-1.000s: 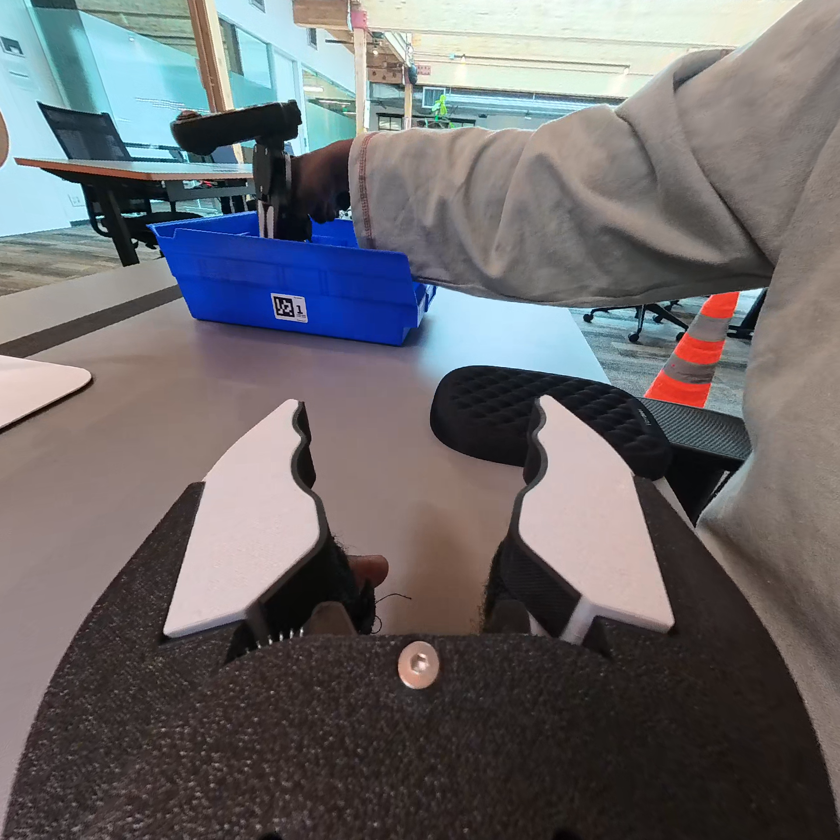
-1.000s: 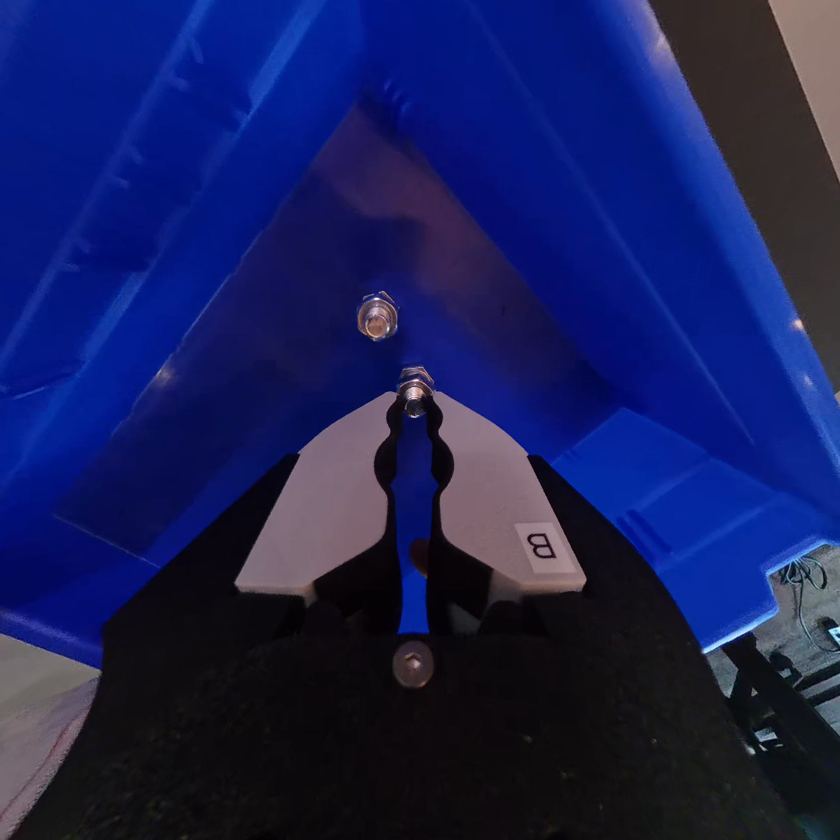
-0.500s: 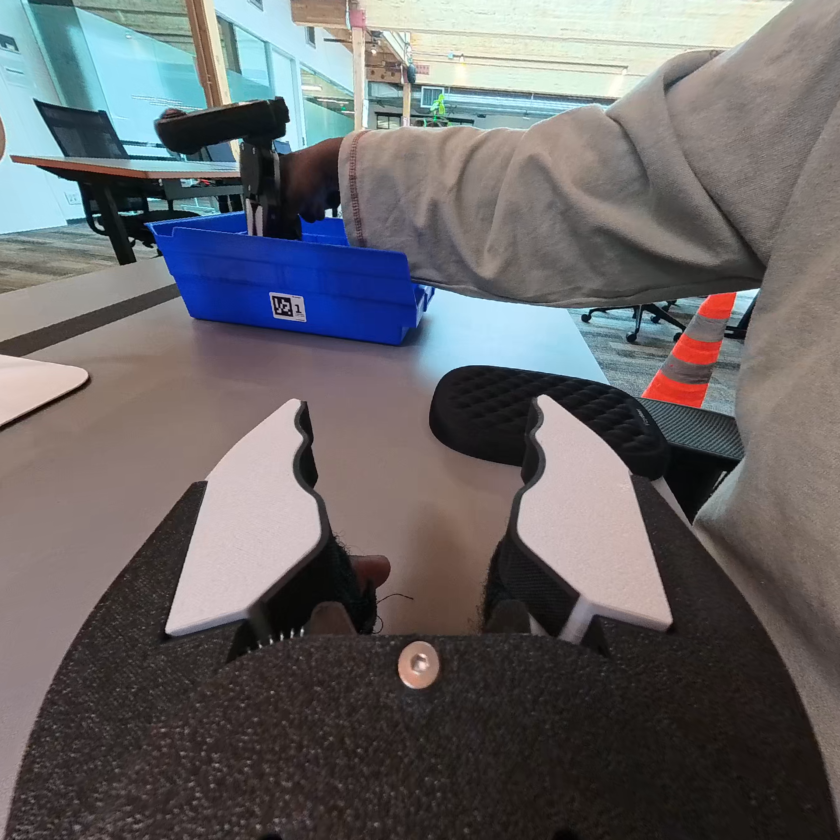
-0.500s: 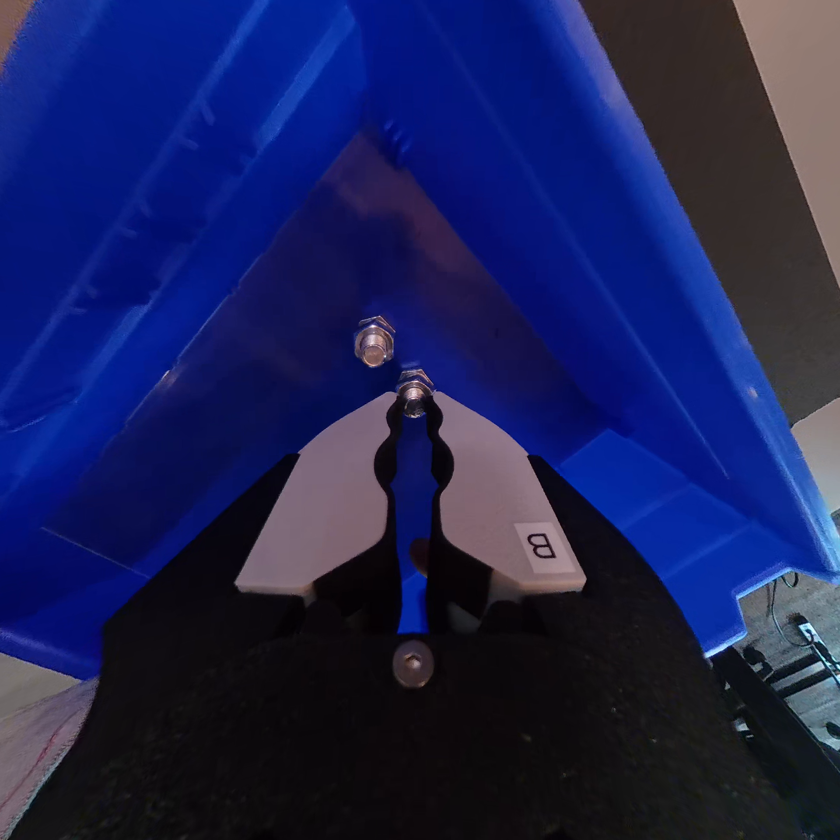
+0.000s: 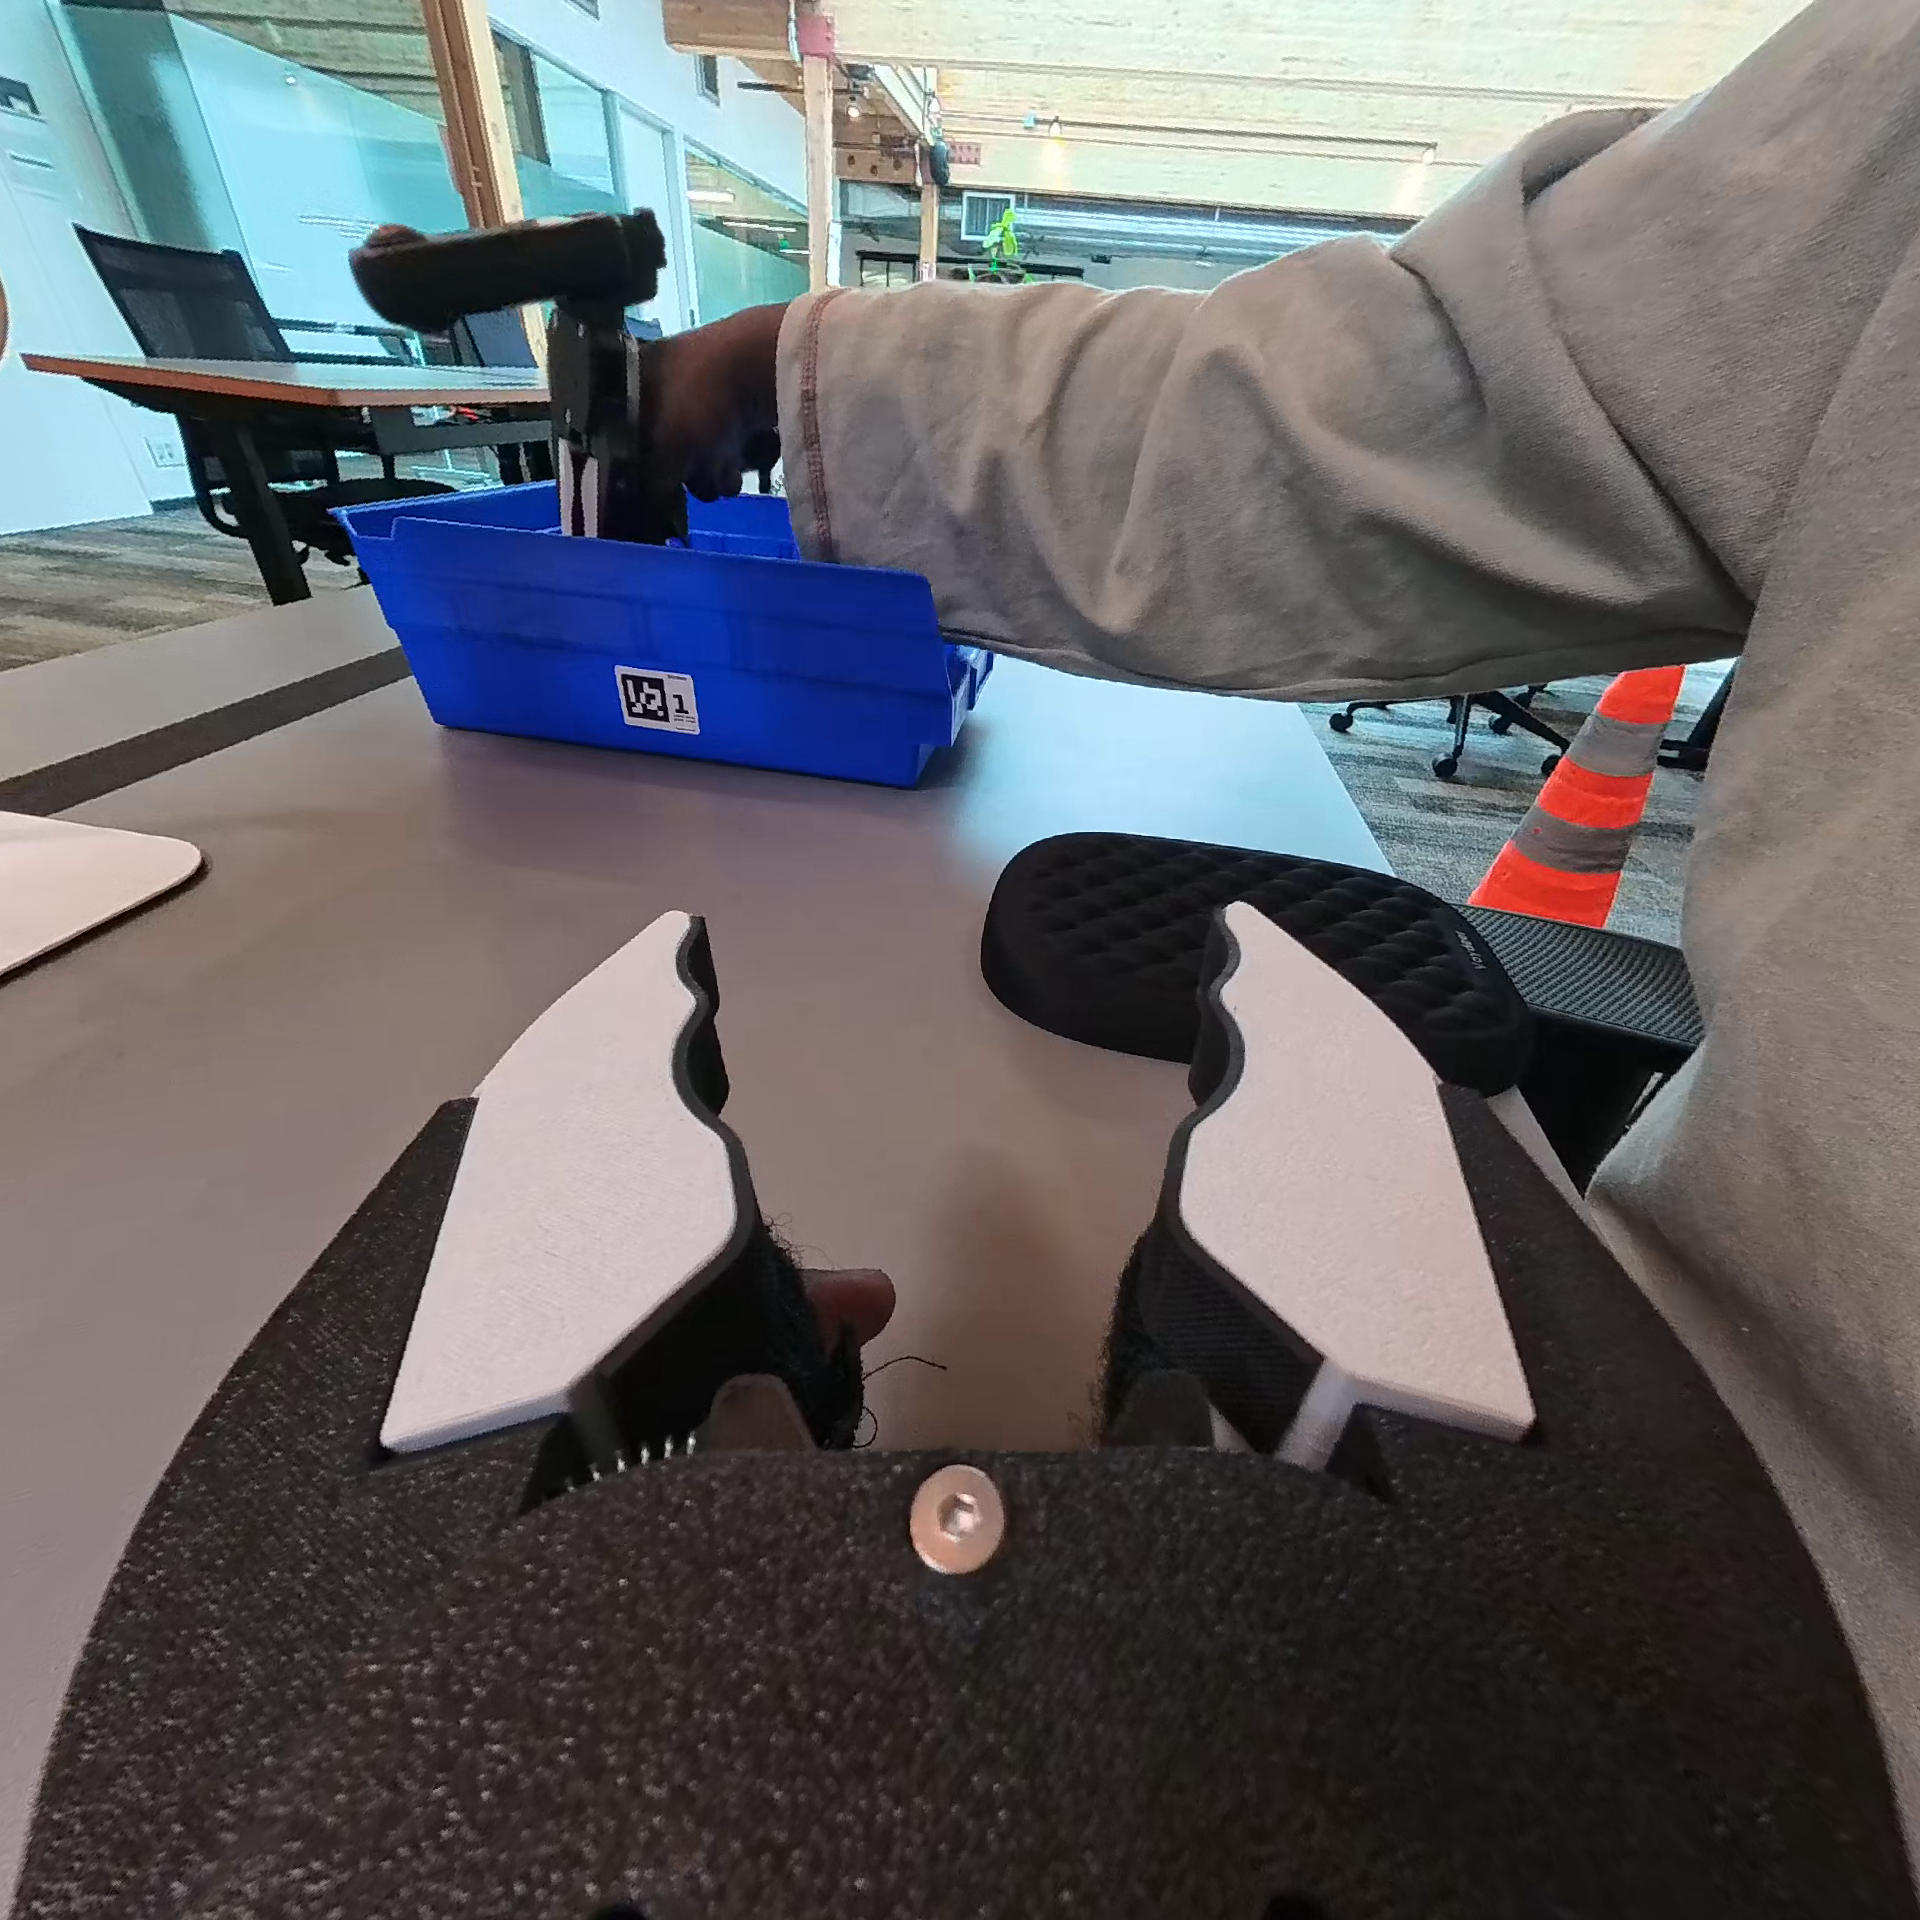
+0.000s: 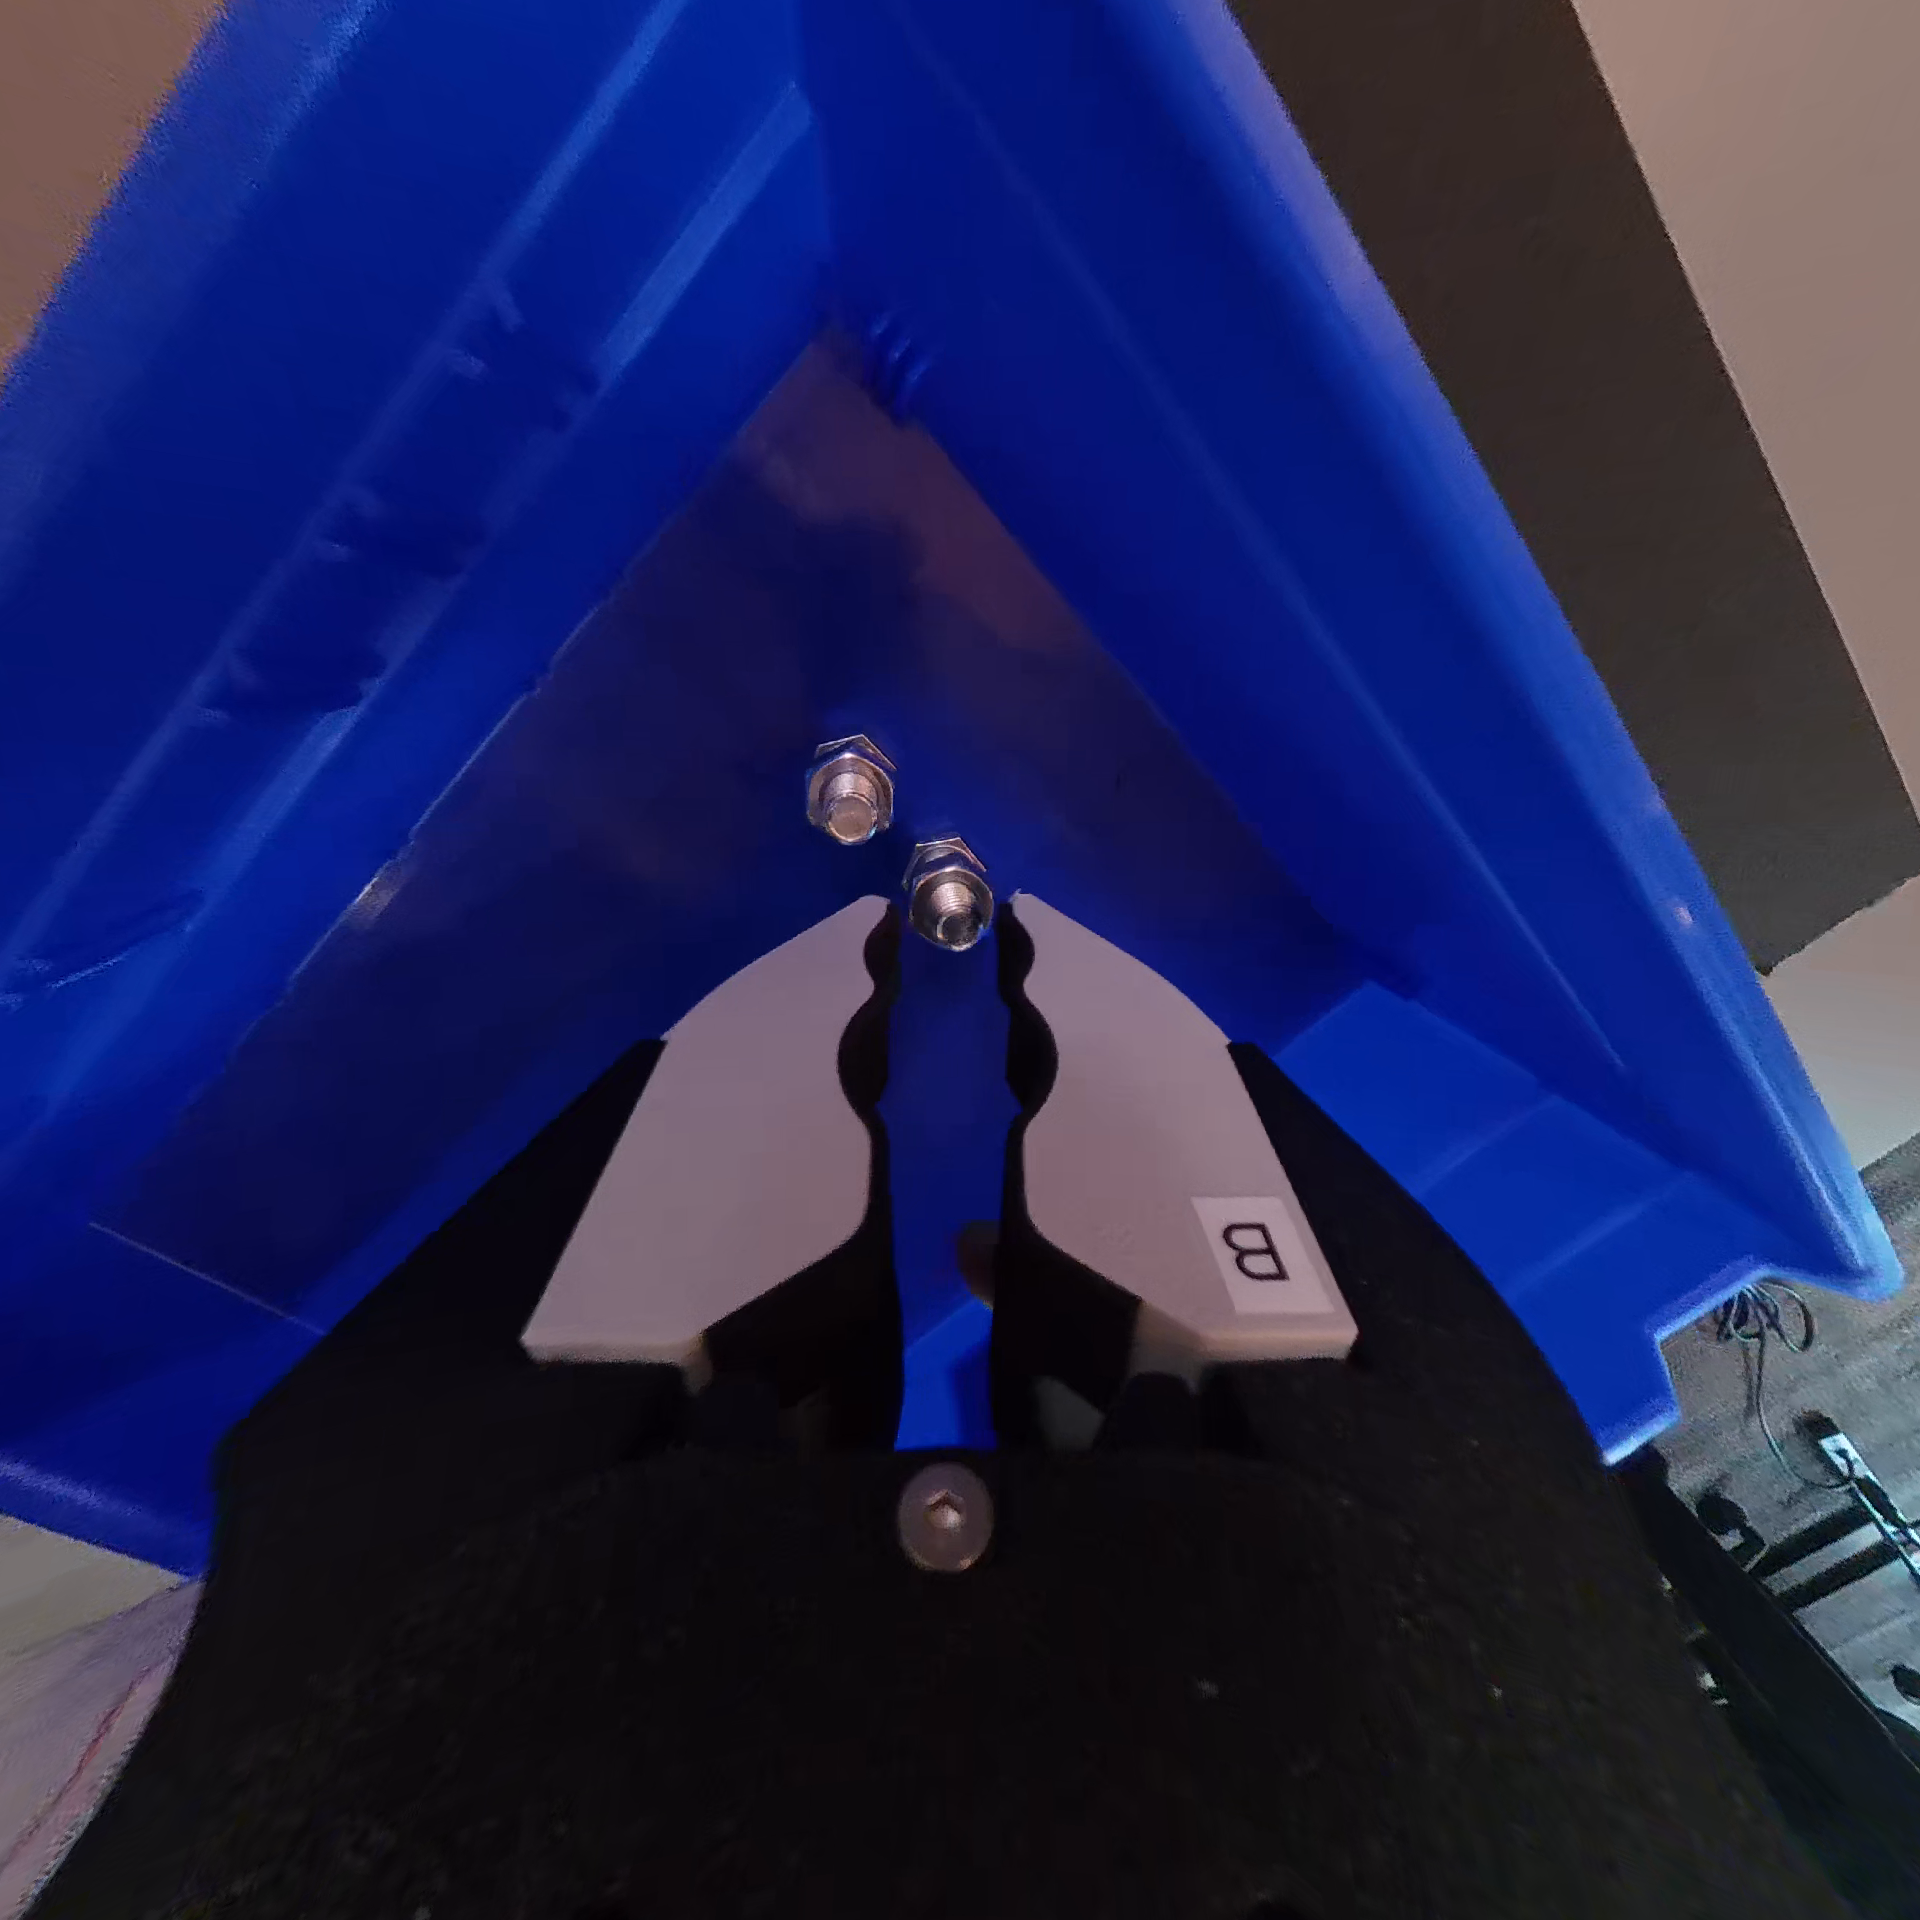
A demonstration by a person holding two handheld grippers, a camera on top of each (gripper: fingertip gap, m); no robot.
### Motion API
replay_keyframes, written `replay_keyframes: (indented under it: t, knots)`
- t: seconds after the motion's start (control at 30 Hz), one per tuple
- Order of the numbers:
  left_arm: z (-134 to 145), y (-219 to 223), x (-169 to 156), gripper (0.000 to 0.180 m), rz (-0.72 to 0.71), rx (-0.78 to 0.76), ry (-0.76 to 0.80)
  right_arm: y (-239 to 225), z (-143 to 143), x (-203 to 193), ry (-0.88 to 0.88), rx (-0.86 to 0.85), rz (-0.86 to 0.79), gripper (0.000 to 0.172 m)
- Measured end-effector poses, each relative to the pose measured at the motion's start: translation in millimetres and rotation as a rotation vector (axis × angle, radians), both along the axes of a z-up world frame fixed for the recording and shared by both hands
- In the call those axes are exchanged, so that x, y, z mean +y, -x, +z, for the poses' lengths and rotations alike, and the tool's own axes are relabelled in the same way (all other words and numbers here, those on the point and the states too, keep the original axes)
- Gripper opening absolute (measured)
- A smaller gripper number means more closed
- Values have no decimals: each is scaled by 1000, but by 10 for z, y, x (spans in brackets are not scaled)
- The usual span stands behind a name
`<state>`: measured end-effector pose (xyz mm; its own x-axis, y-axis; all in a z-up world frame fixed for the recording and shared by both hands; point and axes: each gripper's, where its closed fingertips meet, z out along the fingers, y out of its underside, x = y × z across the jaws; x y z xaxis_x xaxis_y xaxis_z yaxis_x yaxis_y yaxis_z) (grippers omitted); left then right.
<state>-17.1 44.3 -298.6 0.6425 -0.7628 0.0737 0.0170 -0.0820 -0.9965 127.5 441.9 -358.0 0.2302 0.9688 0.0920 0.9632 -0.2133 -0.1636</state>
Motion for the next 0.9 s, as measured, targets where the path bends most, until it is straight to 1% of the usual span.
replay_keyframes:
  t: [0.1, 0.17, 0.27, 0.33, 0.43, 0.53, 0.57, 0.6, 0.63, 0.7, 0.8, 0.9]
  knots:
    - [-1, -2, 0, 88, 1, 2, -1, -9, 103, 4, -30, 22, -21, 32]
    - [-1, -2, 0, 88, 1, 2, -2, 21, 249, -8, -78, 81, -43, 37]
    - [-5, -6, 1, 88, -1, 4, 2, 141, 557, -93, -186, 270, -94, 55]
    - [-6, -9, 0, 88, -1, 6, 1, 237, 817, -251, -256, 433, -139, 74]
    - [-9, -12, 0, 88, 1, 11, 0, 369, 1241, -683, -352, 677, -165, 98]
    - [-12, -10, 7, 87, 6, 12, 2, 480, 1550, -1287, -406, 871, -168, 108]
    - [-13, -10, 9, 87, 6, 12, 4, 514, 1631, -1506, -420, 941, -170, 109]
    - [-15, -10, 11, 87, 6, 12, 6, 539, 1710, -1712, -441, 1023, -183, 105]
    - [-17, -9, 13, 87, 7, 12, 8, 569, 1767, -1935, -455, 1109, -181, 95]
    - [-19, -12, 13, 87, 6, 13, 9, 586, 1742, -2313, -476, 1231, -213, 87]
    - [-25, -16, 16, 87, 5, 16, 13, 609, 1443, -2718, -468, 1265, -268, 86]
    - [-26, -12, 19, 86, 10, 17, 12, 681, 1193, -2963, -474, 1294, -291, 83]
